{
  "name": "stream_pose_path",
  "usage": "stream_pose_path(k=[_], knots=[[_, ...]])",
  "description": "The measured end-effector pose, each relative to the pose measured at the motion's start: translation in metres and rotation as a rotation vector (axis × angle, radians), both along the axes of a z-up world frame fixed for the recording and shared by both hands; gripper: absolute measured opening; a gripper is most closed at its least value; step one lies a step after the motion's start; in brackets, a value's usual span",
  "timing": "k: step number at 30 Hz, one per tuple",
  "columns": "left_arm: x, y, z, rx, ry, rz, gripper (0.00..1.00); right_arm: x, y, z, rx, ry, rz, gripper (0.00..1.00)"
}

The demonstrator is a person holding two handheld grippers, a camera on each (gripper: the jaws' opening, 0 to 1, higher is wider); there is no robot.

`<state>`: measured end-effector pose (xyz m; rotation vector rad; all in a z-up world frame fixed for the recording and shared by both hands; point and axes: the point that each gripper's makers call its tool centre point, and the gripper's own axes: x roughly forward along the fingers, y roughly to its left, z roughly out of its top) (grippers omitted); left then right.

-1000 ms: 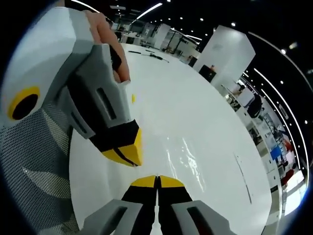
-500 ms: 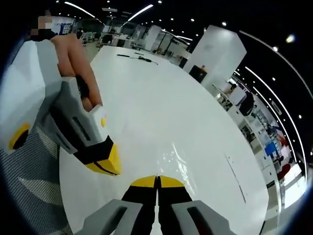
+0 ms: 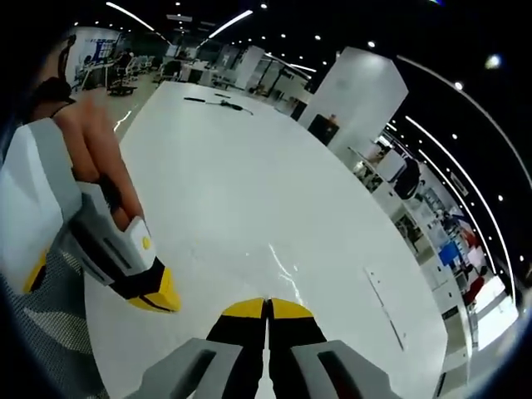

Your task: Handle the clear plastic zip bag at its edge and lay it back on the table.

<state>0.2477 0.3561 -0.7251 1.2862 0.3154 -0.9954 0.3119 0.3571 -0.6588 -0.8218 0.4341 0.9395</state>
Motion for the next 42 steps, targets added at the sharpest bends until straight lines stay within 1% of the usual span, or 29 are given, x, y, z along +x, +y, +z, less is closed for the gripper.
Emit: stream_pose_path(k=[4, 10, 20, 26, 32, 36, 42], knots=[[0.000, 0.001, -0.002, -0.003, 0.007, 0.007, 0.00, 0.005, 0.001, 0.004, 0.003, -0.013, -0.007, 0.00], [0.000, 0.002, -0.002, -0.004, 0.010, 0.014, 0.00, 0.007, 0.000, 0.005, 0.002, -0.017, -0.011, 0.00], [-0.002, 0.006, -0.007, -0.012, 0.021, 0.033, 0.00, -0.003, 0.001, 0.002, -0.009, -0.001, 0.002, 0.00], [0.000, 0.007, -0.006, -0.011, 0.022, 0.034, 0.00, -0.004, -0.001, 0.002, -0.006, 0.007, -0.003, 0.00], [0.003, 0.007, -0.004, -0.021, 0.019, 0.047, 0.00, -0.006, -0.002, -0.003, -0.016, 0.017, 0.010, 0.00], [0.004, 0.007, -0.004, -0.018, 0.016, 0.050, 0.00, -0.012, 0.002, -0.009, -0.022, 0.028, 0.035, 0.00], [0.007, 0.009, -0.003, -0.017, 0.011, 0.067, 0.00, -0.016, 0.005, -0.016, -0.036, 0.040, 0.063, 0.00]])
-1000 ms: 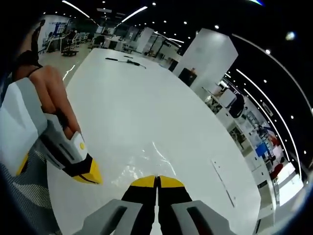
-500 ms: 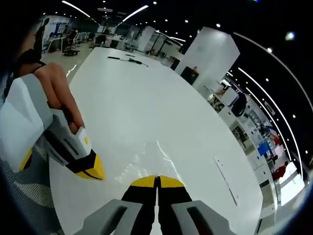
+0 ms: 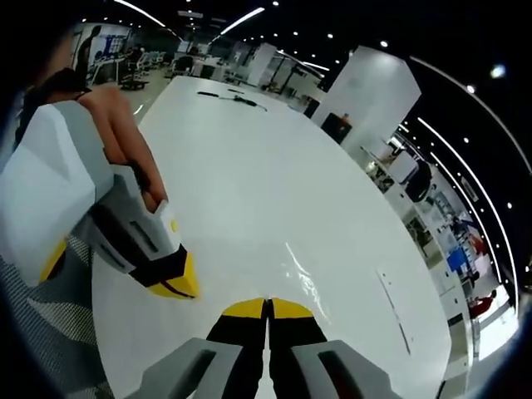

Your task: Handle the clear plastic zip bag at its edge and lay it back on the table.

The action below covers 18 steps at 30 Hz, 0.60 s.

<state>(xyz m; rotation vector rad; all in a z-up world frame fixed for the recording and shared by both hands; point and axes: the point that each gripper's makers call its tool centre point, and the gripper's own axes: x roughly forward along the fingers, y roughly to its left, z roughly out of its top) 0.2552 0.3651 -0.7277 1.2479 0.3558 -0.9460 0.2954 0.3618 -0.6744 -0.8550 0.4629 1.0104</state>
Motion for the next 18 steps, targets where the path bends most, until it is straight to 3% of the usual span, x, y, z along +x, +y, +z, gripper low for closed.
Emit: stream_pose_path(k=[18], knots=[[0.016, 0.000, 0.005, -0.001, -0.021, 0.048, 0.00, -0.017, 0.000, -0.030, -0.047, 0.070, 0.062, 0.00]])
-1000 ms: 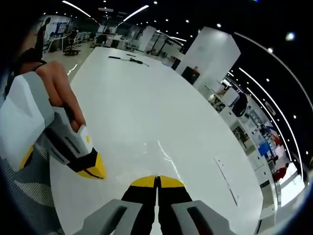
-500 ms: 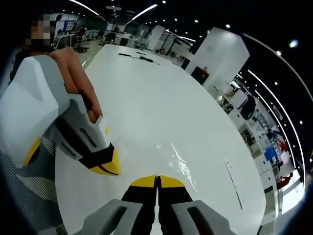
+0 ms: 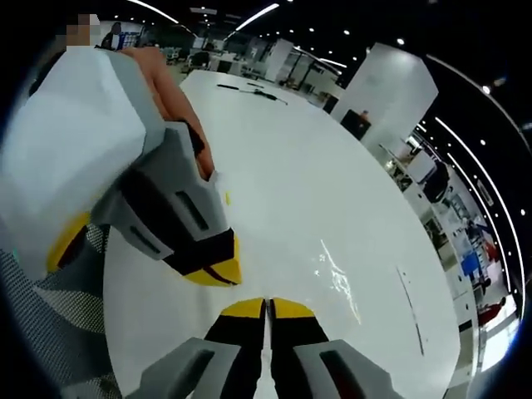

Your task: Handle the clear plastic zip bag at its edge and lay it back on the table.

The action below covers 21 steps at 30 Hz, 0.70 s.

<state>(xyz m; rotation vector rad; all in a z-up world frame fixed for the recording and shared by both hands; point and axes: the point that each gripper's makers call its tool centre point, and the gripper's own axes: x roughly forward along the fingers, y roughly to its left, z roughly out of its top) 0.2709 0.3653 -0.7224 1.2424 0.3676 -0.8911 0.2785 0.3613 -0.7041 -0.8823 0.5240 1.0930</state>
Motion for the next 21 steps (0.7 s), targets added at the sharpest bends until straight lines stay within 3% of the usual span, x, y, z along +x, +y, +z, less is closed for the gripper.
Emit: stream_pose_path(k=[4, 11, 21], knots=[[0.002, -0.002, -0.002, 0.002, 0.001, 0.008, 0.00, -0.001, -0.003, -0.011, -0.006, 0.021, -0.010, 0.02], [0.011, -0.004, -0.008, 0.014, 0.005, 0.020, 0.00, -0.006, -0.013, -0.005, -0.003, 0.015, -0.036, 0.04], [0.020, -0.003, -0.022, 0.035, 0.037, 0.036, 0.00, -0.010, -0.039, -0.010, 0.026, 0.022, -0.124, 0.04]])
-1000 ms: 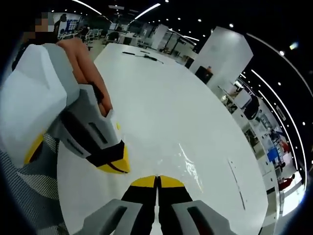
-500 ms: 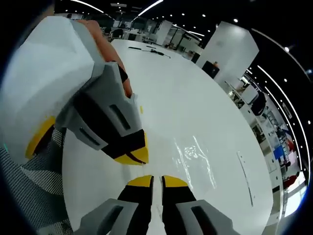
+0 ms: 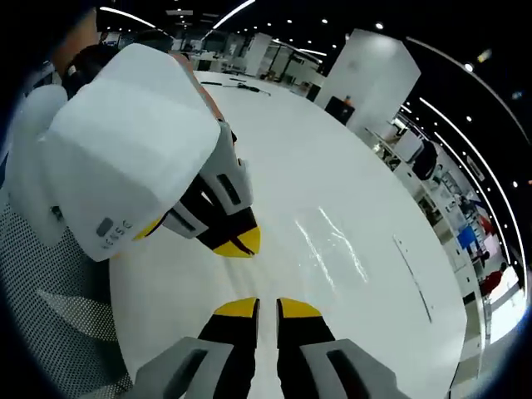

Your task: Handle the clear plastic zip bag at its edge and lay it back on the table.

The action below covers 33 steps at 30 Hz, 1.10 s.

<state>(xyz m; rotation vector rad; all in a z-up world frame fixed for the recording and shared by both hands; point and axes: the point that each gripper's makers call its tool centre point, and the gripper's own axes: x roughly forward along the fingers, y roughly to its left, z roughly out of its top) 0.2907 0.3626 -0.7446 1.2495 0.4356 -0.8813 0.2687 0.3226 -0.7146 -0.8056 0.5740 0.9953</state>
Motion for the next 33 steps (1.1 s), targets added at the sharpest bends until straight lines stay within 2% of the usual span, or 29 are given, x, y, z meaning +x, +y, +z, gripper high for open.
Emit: stream_pose_path(k=[4, 14, 16, 27, 33], knots=[[0.004, 0.005, -0.007, -0.001, 0.022, 0.032, 0.00, -0.005, -0.006, -0.001, 0.006, 0.010, -0.021, 0.04], [0.004, 0.011, -0.009, -0.018, 0.060, 0.076, 0.00, -0.008, -0.004, -0.003, 0.026, 0.030, -0.050, 0.05], [0.002, 0.011, -0.009, -0.038, 0.082, 0.100, 0.02, -0.008, -0.004, -0.004, 0.031, 0.034, -0.052, 0.05], [-0.008, 0.010, -0.006, -0.050, 0.126, 0.099, 0.19, -0.010, -0.002, -0.001, 0.045, 0.050, -0.072, 0.07], [-0.016, 0.010, 0.000, -0.098, 0.138, 0.124, 0.22, -0.009, -0.002, -0.001, 0.051, 0.054, -0.087, 0.08]])
